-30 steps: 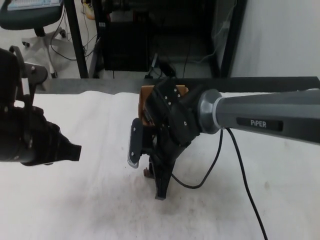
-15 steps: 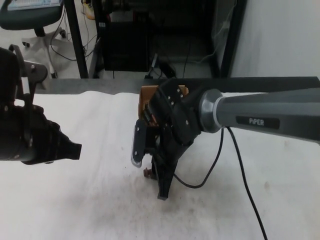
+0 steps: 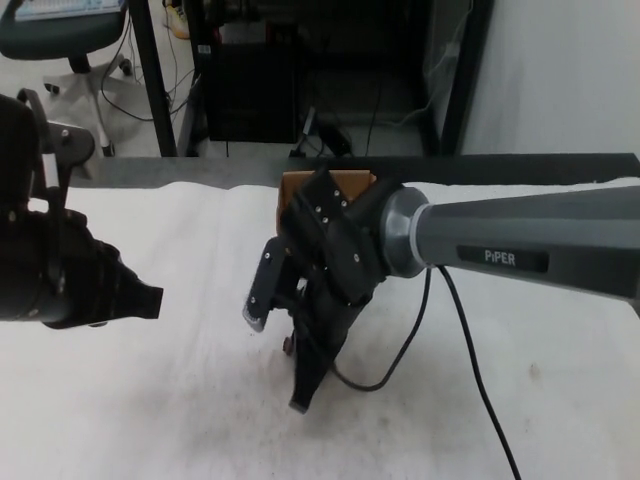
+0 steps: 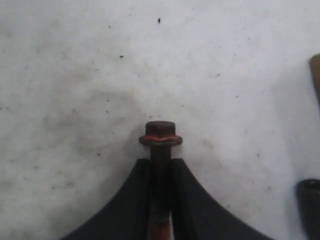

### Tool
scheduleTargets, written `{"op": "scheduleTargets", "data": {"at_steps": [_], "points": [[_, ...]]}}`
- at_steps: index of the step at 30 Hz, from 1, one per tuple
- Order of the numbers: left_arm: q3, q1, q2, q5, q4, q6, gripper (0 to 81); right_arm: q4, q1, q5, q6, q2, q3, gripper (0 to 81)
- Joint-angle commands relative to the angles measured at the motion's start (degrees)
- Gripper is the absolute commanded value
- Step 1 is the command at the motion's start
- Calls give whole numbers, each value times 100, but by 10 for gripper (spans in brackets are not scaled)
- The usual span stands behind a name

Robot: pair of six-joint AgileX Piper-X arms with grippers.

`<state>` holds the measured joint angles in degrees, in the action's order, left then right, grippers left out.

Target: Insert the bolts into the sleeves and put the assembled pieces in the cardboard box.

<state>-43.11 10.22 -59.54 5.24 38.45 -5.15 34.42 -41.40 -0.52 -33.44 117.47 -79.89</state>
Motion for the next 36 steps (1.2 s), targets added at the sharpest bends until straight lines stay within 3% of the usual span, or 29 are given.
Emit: {"op": "scheduleTargets", "data": {"at_steps": [1, 4, 8, 10, 14, 16, 24, 36], "points": [[-4, -2, 42, 71, -59, 45, 148, 371, -204, 19, 1390, -360, -6, 8], [-4, -2, 42, 257, -59, 76, 148, 562, -203, 19, 1857, -549, -6, 8], [-4, -2, 42, 437, -59, 132, 148, 684, -203, 19, 1776, -714, -6, 2], [-4, -2, 42, 513, -59, 132, 148, 682, -203, 19, 1526, -758, -6, 66], [-4, -2, 42, 516, -59, 132, 148, 697, -203, 19, 1290, -743, -6, 284], [-4, -2, 42, 516, -59, 132, 148, 697, -203, 19, 1294, -743, 9, 341], [-4, -2, 42, 516, -59, 132, 148, 697, -203, 19, 1184, -743, 9, 286], [-4, -2, 42, 515, -13, 118, 148, 523, -256, -117, 597, -191, 9, 336]]}}
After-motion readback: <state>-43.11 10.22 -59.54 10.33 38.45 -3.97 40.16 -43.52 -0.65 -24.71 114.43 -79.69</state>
